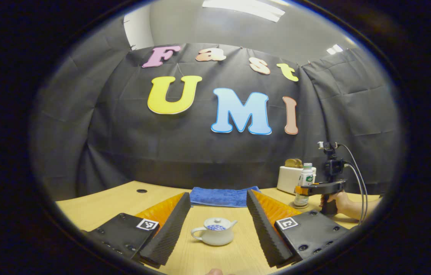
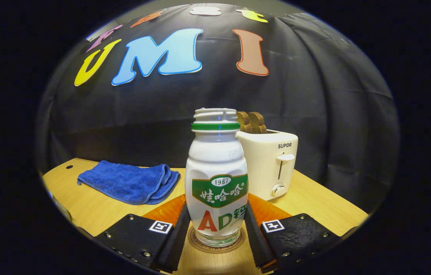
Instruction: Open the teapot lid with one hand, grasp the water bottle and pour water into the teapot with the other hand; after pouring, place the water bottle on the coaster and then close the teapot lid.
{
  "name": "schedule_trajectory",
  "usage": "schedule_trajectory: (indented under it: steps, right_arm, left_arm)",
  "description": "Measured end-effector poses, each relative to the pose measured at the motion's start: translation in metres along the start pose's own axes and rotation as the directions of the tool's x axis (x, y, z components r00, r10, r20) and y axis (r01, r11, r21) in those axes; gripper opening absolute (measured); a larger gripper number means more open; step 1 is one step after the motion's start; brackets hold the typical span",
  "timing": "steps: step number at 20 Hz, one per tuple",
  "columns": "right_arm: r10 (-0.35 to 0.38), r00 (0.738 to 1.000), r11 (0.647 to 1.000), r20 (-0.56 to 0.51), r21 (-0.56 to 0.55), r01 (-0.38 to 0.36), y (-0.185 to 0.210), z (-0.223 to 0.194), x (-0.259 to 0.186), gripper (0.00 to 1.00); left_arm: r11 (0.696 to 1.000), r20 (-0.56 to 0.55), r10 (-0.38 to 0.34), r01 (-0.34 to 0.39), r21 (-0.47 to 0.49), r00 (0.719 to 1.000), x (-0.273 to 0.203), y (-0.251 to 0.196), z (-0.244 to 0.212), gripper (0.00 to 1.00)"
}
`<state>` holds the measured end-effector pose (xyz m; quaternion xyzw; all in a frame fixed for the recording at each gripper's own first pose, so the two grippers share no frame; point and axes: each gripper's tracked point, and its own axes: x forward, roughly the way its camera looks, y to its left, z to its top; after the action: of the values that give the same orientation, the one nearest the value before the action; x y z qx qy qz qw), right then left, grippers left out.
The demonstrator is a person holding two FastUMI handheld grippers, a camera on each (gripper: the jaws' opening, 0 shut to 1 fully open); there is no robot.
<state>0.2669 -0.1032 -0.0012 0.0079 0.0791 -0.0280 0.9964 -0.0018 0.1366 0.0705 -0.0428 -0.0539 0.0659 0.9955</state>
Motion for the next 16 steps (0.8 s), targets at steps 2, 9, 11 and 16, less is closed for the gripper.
schedule_trajectory:
  steps: [2, 9, 11, 16]
  right_arm:
    - [0.003, 1.000, 1.000, -0.001, -0.004, -0.003, 0.001, -0.002, 0.001, 0.71]
    - [-0.041, 0.998, 0.999, 0.045, 0.024, 0.040, -0.008, 0.023, -0.023, 0.99]
    - [-0.047, 0.997, 0.999, 0.061, 0.026, 0.046, -0.008, 0.034, -0.045, 1.00]
    - [0.033, 0.989, 0.999, 0.147, -0.026, -0.029, 0.025, 0.047, -0.146, 0.99]
  left_arm:
    - [1.000, 0.000, 0.003, -0.003, 0.001, 1.000, -0.001, 0.000, -0.001, 0.99]
    - [1.000, 0.022, 0.003, -0.003, 0.005, 1.000, -0.007, -0.003, 0.006, 0.99]
    - [1.000, 0.022, 0.000, 0.000, 0.012, 1.000, -0.011, -0.008, 0.006, 0.99]
    - [1.000, -0.012, -0.025, 0.025, -0.008, 1.000, -0.011, -0.034, -0.016, 0.99]
